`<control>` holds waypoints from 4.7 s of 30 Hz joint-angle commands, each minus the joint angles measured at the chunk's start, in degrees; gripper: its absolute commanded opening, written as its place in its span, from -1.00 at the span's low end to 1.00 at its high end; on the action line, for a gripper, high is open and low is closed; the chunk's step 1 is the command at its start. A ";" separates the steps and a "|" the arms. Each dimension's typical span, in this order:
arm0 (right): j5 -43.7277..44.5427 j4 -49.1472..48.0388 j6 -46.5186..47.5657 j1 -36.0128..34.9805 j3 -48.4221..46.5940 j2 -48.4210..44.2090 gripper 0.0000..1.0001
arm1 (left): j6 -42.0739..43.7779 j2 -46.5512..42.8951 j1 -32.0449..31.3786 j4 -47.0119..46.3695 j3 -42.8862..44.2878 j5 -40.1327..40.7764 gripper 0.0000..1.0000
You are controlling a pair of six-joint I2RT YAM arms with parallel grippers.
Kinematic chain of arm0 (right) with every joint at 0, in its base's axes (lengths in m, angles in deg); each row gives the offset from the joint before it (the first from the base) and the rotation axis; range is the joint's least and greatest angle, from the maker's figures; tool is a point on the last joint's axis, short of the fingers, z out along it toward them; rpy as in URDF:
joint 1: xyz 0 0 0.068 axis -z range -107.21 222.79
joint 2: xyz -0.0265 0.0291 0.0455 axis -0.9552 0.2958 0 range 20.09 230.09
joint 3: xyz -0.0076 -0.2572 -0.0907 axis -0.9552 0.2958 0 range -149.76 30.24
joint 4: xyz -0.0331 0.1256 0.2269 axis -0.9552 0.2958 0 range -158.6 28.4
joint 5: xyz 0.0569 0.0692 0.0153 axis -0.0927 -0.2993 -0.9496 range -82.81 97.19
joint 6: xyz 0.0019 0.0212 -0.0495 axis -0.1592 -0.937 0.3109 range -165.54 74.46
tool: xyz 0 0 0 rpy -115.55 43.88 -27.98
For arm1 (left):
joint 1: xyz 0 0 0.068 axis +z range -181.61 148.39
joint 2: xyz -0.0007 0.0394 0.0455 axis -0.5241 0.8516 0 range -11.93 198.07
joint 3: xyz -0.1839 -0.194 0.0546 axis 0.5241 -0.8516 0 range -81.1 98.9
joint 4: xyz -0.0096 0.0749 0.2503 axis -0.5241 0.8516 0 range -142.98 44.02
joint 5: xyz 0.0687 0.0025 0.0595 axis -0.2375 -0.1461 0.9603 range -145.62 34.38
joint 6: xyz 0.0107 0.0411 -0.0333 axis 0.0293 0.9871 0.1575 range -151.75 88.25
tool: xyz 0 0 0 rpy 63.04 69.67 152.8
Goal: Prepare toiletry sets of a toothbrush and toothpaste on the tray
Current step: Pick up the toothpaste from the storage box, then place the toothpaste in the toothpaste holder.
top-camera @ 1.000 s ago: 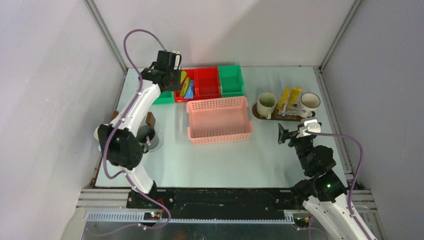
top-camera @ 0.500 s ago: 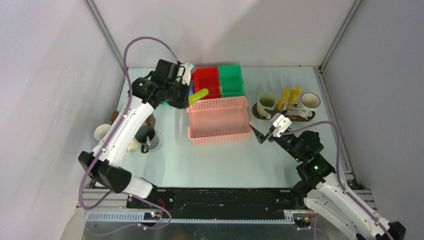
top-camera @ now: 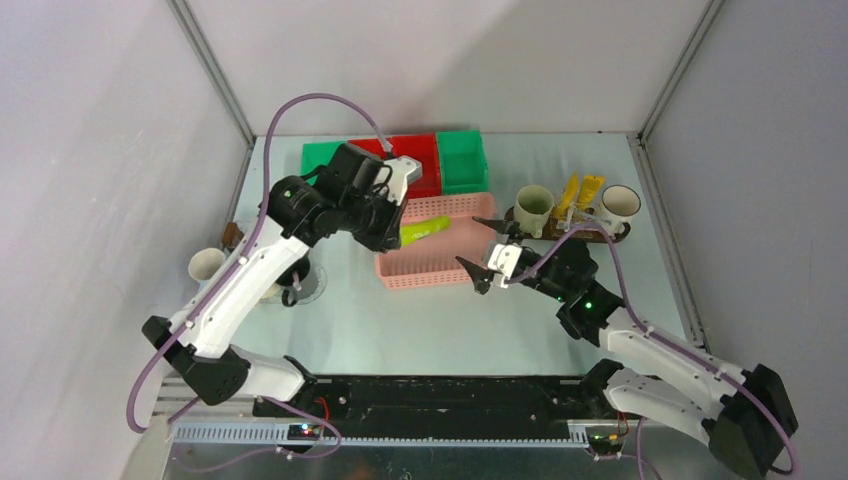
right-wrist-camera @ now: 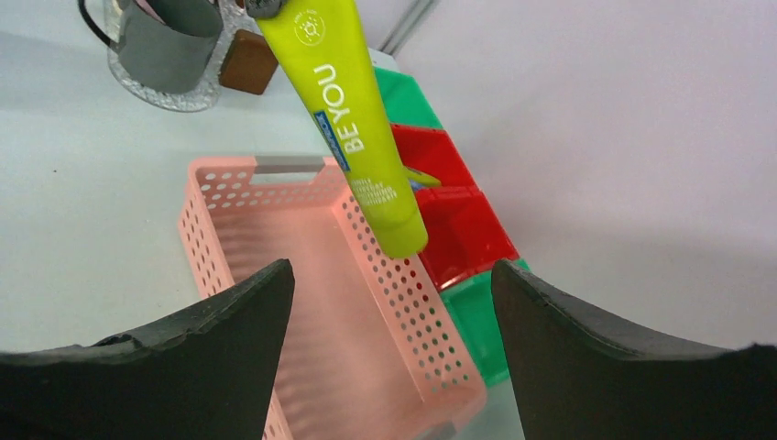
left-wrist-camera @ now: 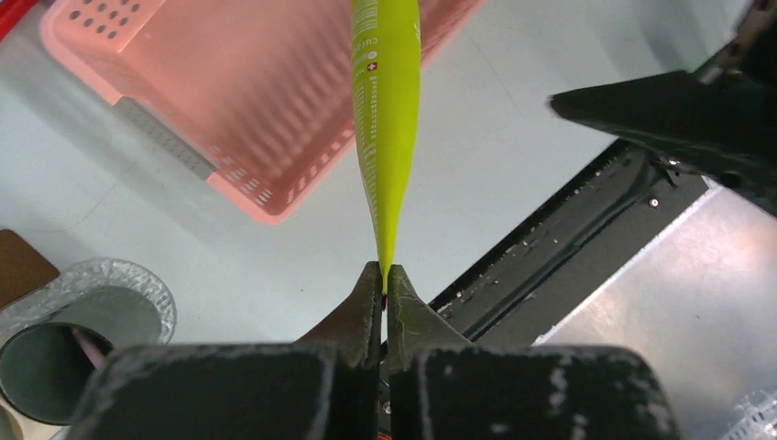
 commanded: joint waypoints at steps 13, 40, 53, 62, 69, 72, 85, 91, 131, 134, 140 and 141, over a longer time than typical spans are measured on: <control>3.69 -12.87 9.74 -7.47 -5.28 14.21 0.36 | -2.68 -2.75 -6.32 -0.83 0.00 -3.68 -1.00; 16.22 -24.22 -9.43 -8.94 -5.36 16.48 -0.95 | -9.90 -17.95 -7.21 -29.79 -13.09 7.16 0.54; 18.42 -27.10 -16.25 -9.40 -5.30 16.14 -0.93 | -16.05 -21.14 -7.24 -51.48 -27.43 11.59 0.39; 18.25 -27.24 -17.17 -9.91 -5.36 16.23 -0.92 | -18.28 -19.54 -7.19 -57.59 -30.05 9.07 0.04; 18.36 -27.49 -17.36 -10.00 -5.34 16.50 -0.87 | -17.89 -19.19 -7.21 -57.64 -30.31 8.97 -0.79; 18.73 -27.46 -17.70 -9.99 -5.35 16.49 -0.61 | -17.05 -19.20 -7.16 -56.89 -29.72 9.27 -0.98; 23.32 -15.35 -17.48 -9.98 -5.34 8.54 0.50 | -10.76 -19.72 -1.59 -46.19 -22.03 18.43 -1.00; 24.43 -8.89 -16.94 -9.71 -2.30 2.22 0.67 | -9.83 -21.32 8.12 -42.97 -21.50 19.87 -1.00; 30.16 -13.84 -24.20 -6.96 12.39 -8.77 0.99 | -17.14 -14.26 54.53 -66.71 -42.68 36.00 -1.00; 30.23 -13.97 -24.06 -6.78 12.39 -8.65 0.99 | -16.21 -12.96 54.80 -69.00 -42.62 36.48 -1.00; 30.46 -14.40 -24.11 -6.56 12.56 -8.48 0.99 | -16.93 -11.08 55.33 -70.60 -43.64 37.21 -1.00; 30.48 -14.47 -24.07 -6.53 12.57 -8.47 0.99 | -17.10 -10.93 55.29 -70.64 -43.66 37.29 -1.00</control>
